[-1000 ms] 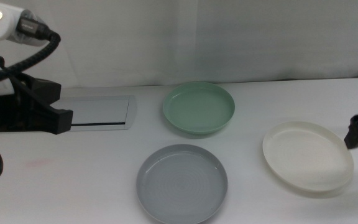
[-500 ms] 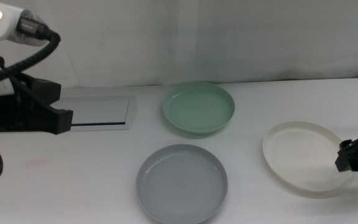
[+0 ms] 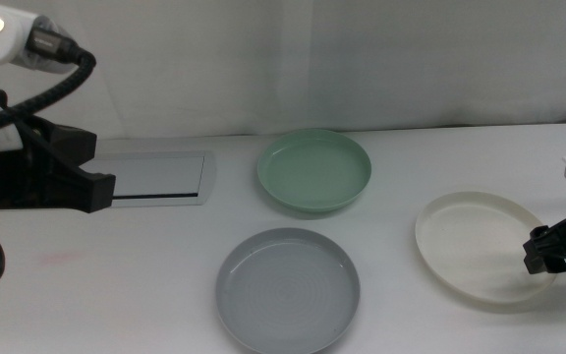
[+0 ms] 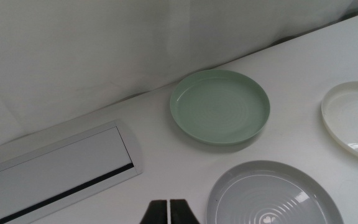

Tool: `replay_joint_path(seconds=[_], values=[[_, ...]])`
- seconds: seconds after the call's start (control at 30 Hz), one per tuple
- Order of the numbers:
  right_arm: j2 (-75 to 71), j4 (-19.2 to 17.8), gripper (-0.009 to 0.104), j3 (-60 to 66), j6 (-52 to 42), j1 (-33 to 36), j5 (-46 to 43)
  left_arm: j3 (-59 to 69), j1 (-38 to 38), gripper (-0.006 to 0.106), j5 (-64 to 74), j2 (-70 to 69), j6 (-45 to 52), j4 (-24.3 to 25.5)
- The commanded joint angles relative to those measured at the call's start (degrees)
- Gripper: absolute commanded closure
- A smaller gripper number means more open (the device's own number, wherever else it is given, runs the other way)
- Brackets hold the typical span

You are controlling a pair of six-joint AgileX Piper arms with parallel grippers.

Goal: Stack the three bowls on top of each other.

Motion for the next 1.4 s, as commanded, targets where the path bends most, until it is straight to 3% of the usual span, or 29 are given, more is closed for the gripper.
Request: replay_joint_path(seconds=[0.0,0.27,0.37,0.5,0.63,1.07,1.37], values=[[0.1,0.1,0.023,0.1,-0.1,-0.2,-1.7,0.2,-0.3,0.103,-0.2,-0.2,-0.5,-0.5],[3.0,2.9,0.024,0.1,0.0,-0.2,-3.3,0.2,-0.3,0.103,-0.2,-0.2,-0.5,-0.5],[3.4,4.4,0.031,0.0,0.0,-0.2,-4.5,0.2,-0.3,0.103,-0.2,-0.2,-0.5,-0.5],[4.2,4.3,0.06,0.0,0.0,-0.2,-4.8,0.2,-0.3,0.103,-0.2,-0.2,-0.5,-0.5],[5.5,4.3,0.097,0.0,0.4,-0.2,-4.8,0.2,-0.3,0.103,-0.2,-0.2,-0.5,-0.5],[6.7,4.6,0.097,-0.1,1.4,-0.2,-4.5,0.2,-0.3,0.103,-0.2,-0.2,-0.5,-0.5],[-0.8,4.8,0.097,-0.1,1.3,-0.2,-3.8,0.2,-0.3,0.103,-0.2,-0.2,-0.5,-0.5]])
